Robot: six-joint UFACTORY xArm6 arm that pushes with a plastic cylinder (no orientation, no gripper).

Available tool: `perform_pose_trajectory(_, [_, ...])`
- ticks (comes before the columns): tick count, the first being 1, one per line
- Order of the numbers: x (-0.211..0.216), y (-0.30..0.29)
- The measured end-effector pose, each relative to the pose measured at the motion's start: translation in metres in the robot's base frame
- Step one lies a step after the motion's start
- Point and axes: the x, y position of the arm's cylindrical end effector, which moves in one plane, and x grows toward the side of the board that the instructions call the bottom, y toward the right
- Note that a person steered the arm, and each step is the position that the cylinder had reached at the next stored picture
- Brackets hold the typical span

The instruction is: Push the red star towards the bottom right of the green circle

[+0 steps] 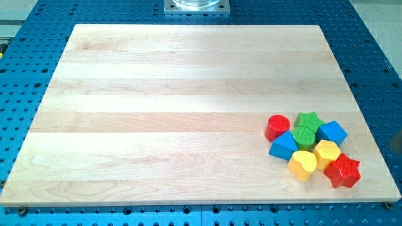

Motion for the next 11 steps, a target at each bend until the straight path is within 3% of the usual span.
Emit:
perform_pose_trajectory(2, [0.042, -0.019])
perform_pose_trajectory(3, [0.049, -0.064])
perform_pose_trajectory(7, [-0.010, -0.225])
perform_pose_trajectory(9, [0.003, -0.146])
perform_pose_trajectory(10, [-0.001, -0.068])
perform_pose_trajectory(11, [-0.038, -0.062])
